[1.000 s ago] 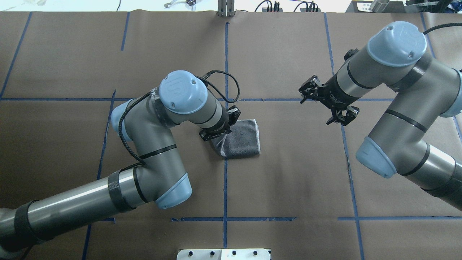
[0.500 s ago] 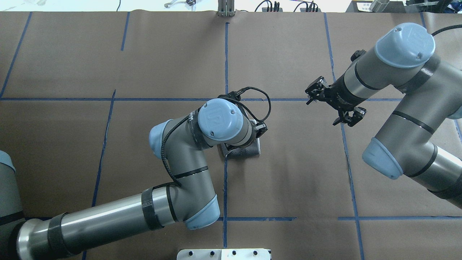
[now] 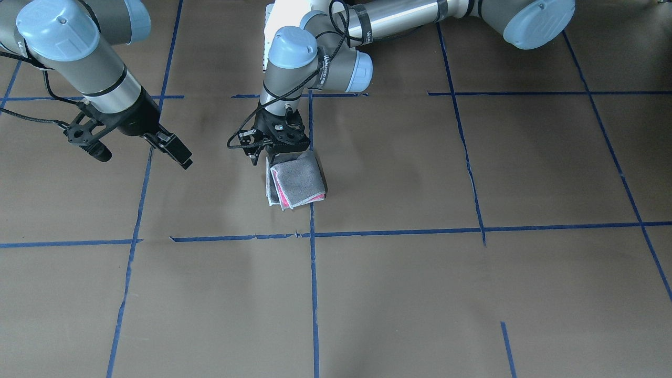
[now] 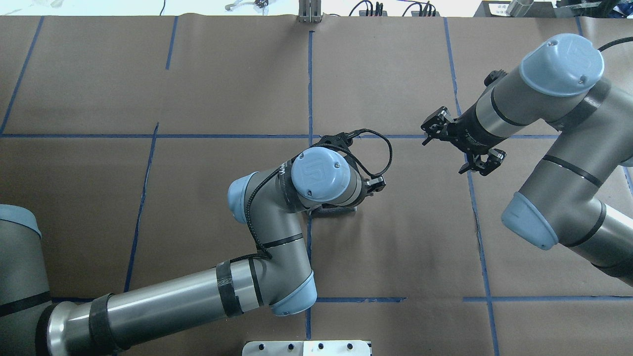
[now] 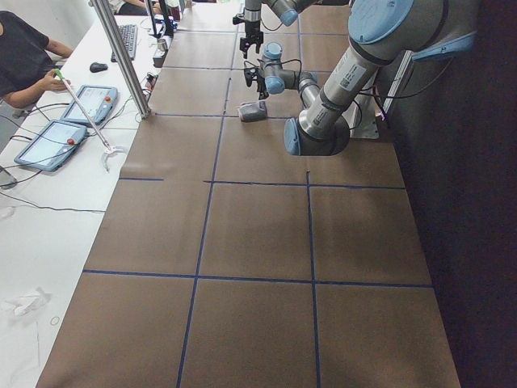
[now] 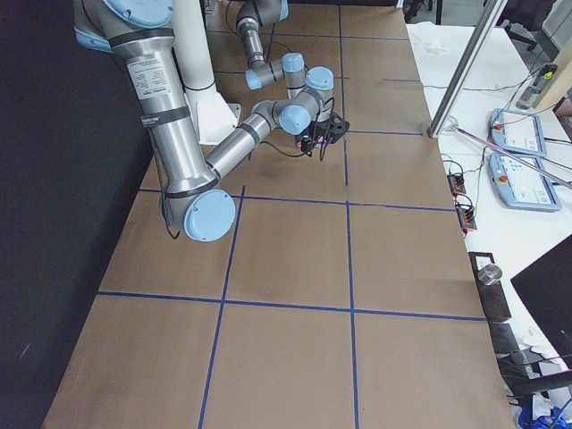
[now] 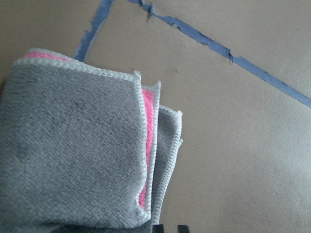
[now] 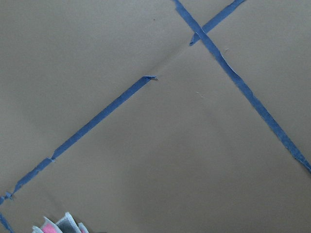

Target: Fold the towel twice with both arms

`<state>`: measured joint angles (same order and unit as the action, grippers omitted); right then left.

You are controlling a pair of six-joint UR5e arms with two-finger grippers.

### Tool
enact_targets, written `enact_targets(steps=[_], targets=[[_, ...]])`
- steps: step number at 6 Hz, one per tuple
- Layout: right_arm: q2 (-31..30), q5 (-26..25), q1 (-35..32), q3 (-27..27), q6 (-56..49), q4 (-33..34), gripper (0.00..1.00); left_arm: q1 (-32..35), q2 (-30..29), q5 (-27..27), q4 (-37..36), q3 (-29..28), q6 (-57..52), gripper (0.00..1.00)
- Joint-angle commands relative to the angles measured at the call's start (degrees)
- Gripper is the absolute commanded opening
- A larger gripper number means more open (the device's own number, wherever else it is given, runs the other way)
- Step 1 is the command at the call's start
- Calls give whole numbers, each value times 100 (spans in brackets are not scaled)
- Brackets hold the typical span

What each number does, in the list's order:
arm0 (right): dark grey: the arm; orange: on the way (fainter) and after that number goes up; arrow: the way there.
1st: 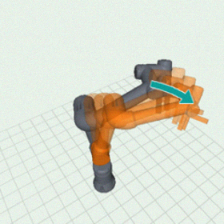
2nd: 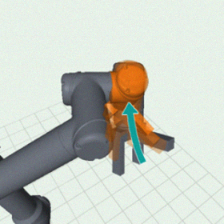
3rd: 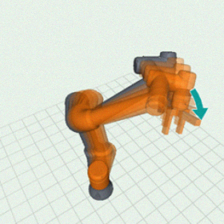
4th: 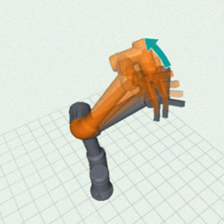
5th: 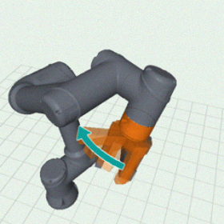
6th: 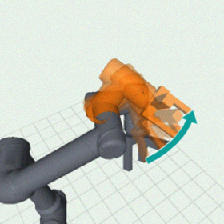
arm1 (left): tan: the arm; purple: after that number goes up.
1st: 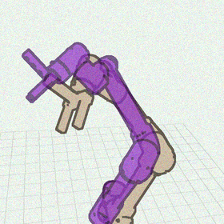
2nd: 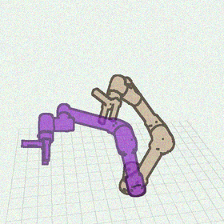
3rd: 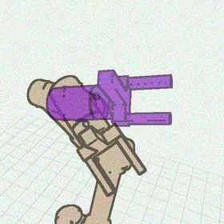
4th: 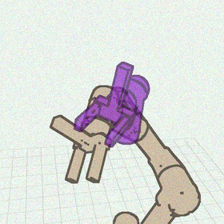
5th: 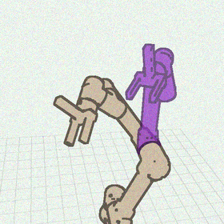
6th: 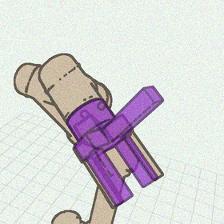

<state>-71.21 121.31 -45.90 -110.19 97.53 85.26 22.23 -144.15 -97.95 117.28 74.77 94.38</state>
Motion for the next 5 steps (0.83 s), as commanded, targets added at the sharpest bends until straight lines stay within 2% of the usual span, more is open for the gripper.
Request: enact_targets(steps=[1,2,3,4,5], targets=[[-7,6,-33,-2,-163,-1,100,62,481,-31,-30,973,-131,100],[-33,137,-312,24,-721,52,100,288,911,-231,-117,1579,-131,100],[-295,495,-741,15,-1345,52,100,665,1568,-633,-318,2324,-192,100],[-576,847,-1197,24,-2186,61,100,1234,2148,-1281,-320,2758,-453,100],[-944,981,-1663,42,-3108,78,100,1744,2633,-1879,-329,3023,-1352,100]])
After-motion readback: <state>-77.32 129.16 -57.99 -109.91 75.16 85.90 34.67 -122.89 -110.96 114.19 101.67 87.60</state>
